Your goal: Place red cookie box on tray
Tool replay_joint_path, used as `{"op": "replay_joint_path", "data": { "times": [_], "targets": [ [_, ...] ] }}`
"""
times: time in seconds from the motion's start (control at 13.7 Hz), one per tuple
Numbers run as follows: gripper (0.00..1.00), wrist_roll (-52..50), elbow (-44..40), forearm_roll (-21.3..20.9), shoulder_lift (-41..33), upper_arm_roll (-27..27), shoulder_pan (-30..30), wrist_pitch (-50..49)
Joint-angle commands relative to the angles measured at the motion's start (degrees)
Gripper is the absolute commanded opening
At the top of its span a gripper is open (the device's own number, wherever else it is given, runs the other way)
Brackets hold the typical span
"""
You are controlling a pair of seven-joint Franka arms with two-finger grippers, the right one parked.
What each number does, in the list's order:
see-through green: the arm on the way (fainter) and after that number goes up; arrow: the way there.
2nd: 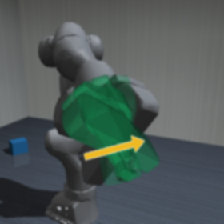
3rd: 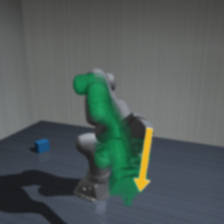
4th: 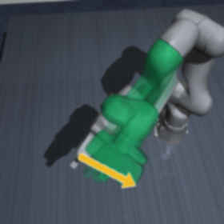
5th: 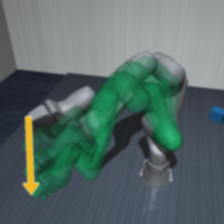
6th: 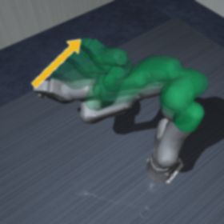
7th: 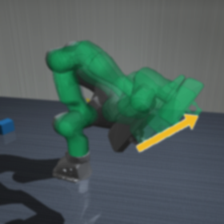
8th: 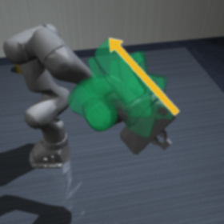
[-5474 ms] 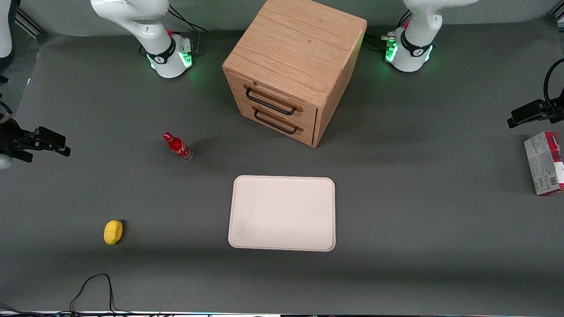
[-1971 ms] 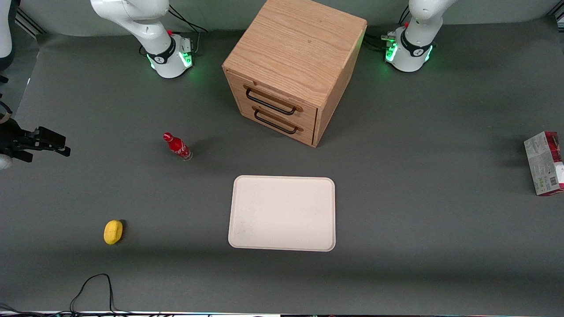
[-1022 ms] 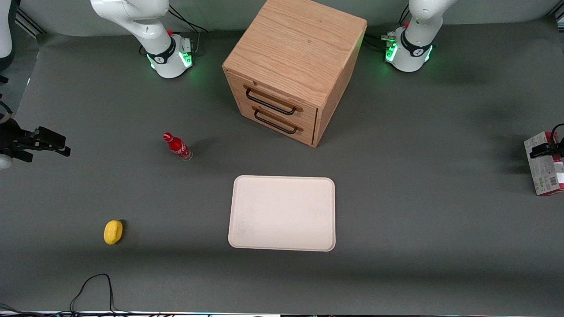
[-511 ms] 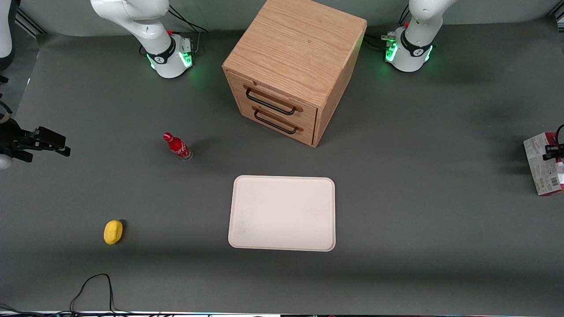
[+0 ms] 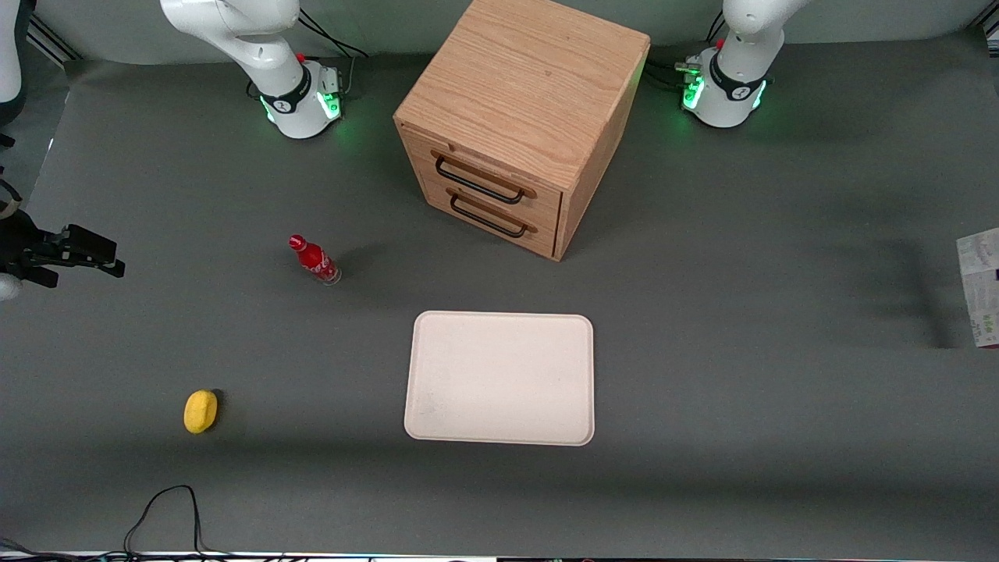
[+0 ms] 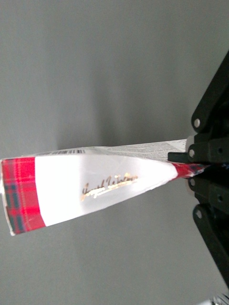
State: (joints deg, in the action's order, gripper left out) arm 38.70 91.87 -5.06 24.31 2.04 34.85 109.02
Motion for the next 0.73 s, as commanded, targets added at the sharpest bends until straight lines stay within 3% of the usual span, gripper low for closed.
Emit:
{"op": "replay_joint_path", "data": {
  "times": [0.0, 0.44, 0.66],
  "targets": [
    [0.00, -3.45, -7.21, -0.12, -4.26, -0.55, -3.55, -13.61],
    [0.00, -15.47, -19.97, -0.21, -5.85, -0.46, -12.86, -32.80],
    [0.00, -26.27, -20.16, 0.58, -7.87, -0.37, -22.68, -35.80]
  ]
}}
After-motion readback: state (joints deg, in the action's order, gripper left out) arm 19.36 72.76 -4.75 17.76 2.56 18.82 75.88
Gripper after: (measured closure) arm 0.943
